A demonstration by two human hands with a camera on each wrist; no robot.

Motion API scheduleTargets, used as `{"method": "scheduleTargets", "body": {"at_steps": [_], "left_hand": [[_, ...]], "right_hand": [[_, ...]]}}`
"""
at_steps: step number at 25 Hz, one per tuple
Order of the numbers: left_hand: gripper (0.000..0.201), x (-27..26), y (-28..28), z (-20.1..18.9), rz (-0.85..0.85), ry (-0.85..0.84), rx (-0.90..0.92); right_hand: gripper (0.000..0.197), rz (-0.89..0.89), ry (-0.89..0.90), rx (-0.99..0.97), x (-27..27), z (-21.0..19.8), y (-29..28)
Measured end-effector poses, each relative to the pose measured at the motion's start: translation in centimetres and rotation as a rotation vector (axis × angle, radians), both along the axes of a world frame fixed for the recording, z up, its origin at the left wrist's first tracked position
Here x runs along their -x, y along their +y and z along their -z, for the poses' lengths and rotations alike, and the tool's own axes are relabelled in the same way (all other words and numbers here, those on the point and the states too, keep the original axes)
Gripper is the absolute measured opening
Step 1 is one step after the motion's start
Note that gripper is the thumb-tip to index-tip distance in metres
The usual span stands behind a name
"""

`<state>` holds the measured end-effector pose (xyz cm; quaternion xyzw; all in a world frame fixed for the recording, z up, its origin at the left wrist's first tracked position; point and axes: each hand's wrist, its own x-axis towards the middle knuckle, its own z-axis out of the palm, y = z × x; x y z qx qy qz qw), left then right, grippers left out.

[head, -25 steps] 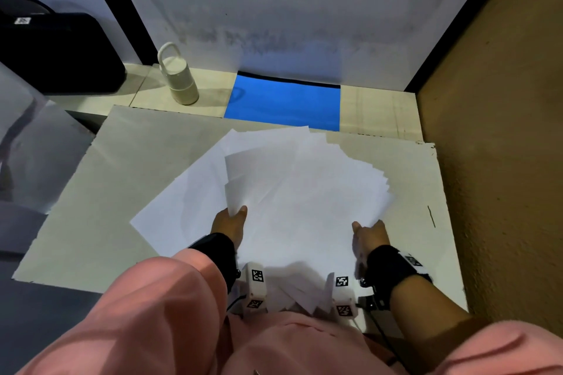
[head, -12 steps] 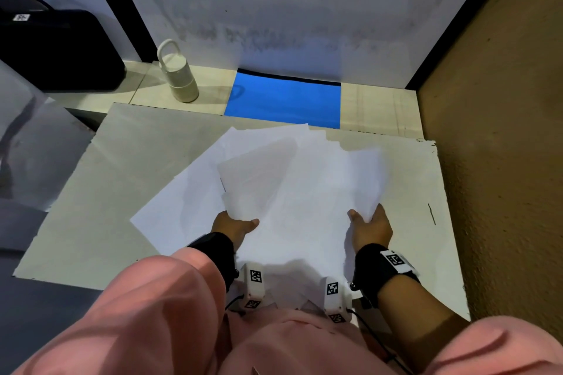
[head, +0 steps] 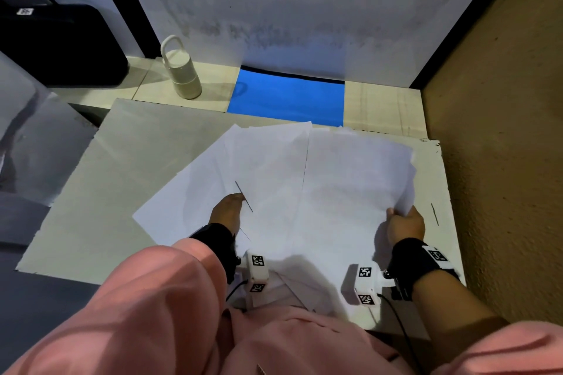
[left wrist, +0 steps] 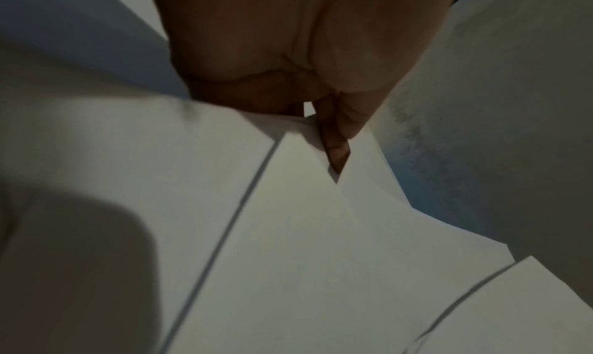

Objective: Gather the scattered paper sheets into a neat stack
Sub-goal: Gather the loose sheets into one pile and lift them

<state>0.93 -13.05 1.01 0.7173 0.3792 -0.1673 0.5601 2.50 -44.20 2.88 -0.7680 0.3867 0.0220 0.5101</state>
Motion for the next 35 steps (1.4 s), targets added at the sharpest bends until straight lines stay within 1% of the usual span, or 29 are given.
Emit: {"method": "scheduleTargets", "body": {"at_steps": [1,2,3,5,6,8,10,11,13,15,17,19,20,22,23,24,27,28,30,32,34,35], "left_hand": [[0.022,0.0,-0.1,-0.1,0.019,-0.018,-0.019],[0.024,-0.1,-0.3,0.0,0.031,-0.016,-0.039],[0.027,0.0,-0.6,-0.1,0.046,-0.019,-0.063],[0.044,-0.1,-0.8,0.0,0.018,-0.019,-0.078],[0.047,-0.3,-0.8,0.1,-0.013,-0.006,-0.071],[0.048,-0.4,-0.5,0.1,-0.033,0.013,-0.061],[0.045,-0.5,0.1,-0.1,0.024,0.039,-0.110],[0.044,-0.7,0.3,0.0,0.050,0.039,-0.148],[0.042,-0.7,0.3,-0.1,0.093,0.031,-0.205],[0.041,-1.1,0.2,-0.2,0.142,0.033,-0.265],[0.042,-1.6,0.0,-0.3,0.173,0.048,-0.311],[0.042,-2.1,-0.1,-0.6,0.184,0.059,-0.334],[0.042,-2.3,0.0,-0.5,0.182,0.066,-0.339],[0.042,-2.7,0.3,-0.6,0.196,0.091,-0.345],[0.042,-2.9,0.4,-0.7,0.212,0.100,-0.348],[0.042,-2.9,0.6,-0.7,0.231,0.104,-0.357],[0.040,-3.1,0.8,-0.8,0.305,0.099,-0.368],[0.039,-3.2,0.8,-0.7,0.324,0.095,-0.367],[0.038,-3.5,0.7,-0.7,0.348,0.095,-0.365],[0.031,-3.9,0.6,-0.8,0.376,0.100,-0.382],[0.024,-4.1,0.6,-1.2,0.432,0.118,-0.418],[0.026,-4.1,0.5,-1.4,0.447,0.127,-0.431]], "right_hand": [[0.035,-0.023,0.018,-0.011,-0.1,0.0,-0.3],[0.037,-0.057,0.036,-0.030,-0.2,0.2,-0.3],[0.038,-0.089,0.046,-0.051,-0.2,0.4,-0.2],[0.039,-0.118,0.051,-0.073,-0.1,0.8,0.3],[0.038,-0.107,0.041,-0.064,-0.1,0.9,0.5],[0.036,-0.037,0.014,-0.005,0.1,0.5,0.5],[0.034,0.048,-0.020,0.051,-0.1,-0.5,-0.1],[0.034,0.057,-0.036,0.070,-0.3,-1.2,-0.4],[0.036,-0.005,-0.055,0.078,-1.5,-2.2,-1.1],[0.038,-0.138,-0.060,0.078,-3.1,-2.8,-1.3],[0.033,-0.276,-0.074,0.082,-4.8,-3.3,-0.6],[0.027,-0.362,-0.109,0.097,-6.1,-3.6,0.6],[0.029,-0.360,-0.132,0.121,-6.7,-3.9,1.1],[0.037,-0.259,-0.164,0.270,-8.2,-5.0,1.5],[0.037,-0.211,-0.197,0.351,-8.9,-5.9,1.3],[0.034,-0.182,-0.256,0.381,-9.5,-6.9,1.1],[0.028,-0.177,-0.482,0.312,-11.1,-10.8,0.8],[0.026,-0.199,-0.546,0.299,-11.4,-12.4,0.8],[0.024,-0.300,-0.628,0.251,-12.3,-14.5,1.2],[0.027,-0.430,-0.597,0.254,-13.0,-14.6,2.3],[0.030,-0.550,-0.469,0.349,-12.6,-12.8,4.0],[0.032,-0.588,-0.386,0.384,-12.0,-11.4,4.8]]}}
